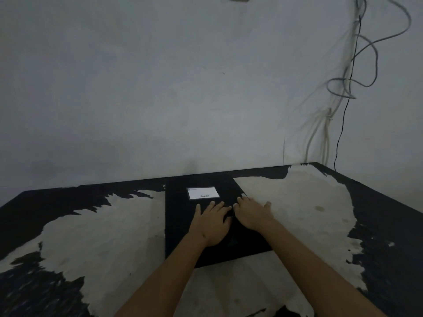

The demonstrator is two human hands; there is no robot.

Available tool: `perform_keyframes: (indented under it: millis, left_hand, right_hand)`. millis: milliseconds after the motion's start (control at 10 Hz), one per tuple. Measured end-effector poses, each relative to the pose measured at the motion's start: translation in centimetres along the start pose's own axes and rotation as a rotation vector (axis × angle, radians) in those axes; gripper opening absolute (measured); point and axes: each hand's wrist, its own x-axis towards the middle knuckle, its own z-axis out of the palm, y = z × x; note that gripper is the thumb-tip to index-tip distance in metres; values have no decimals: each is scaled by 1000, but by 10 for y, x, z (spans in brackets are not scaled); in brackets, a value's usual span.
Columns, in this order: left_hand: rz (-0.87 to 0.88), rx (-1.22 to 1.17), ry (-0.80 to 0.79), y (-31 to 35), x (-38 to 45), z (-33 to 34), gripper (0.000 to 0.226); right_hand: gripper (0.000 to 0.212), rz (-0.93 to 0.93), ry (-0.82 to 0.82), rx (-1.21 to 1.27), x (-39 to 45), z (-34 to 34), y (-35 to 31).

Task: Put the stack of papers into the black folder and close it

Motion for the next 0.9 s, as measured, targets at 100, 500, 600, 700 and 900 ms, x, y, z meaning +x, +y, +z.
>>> perform_keyframes:
  millis: [100,500,600,700,900]
  left_hand:
    - [7,-8,-5,1,-1,-2,52]
    - [3,-13,-11,5,-4,-7,54]
    - [-5,-81,8,3,-5,-13,54]
    - [-26,-181,36,0,-5,-26,54]
    - [-157,-180,114,-36,-7,-69,53]
  right_hand:
    - [42,33,40,14,6,-3,-6]
    - [62,140,57,97,14,6,-12]
    - [65,156,2,113,13,-5,-18]
    - [60,141,7,114,13,-16,-25]
    - [41,-64,107,-81,5,-51,-56]
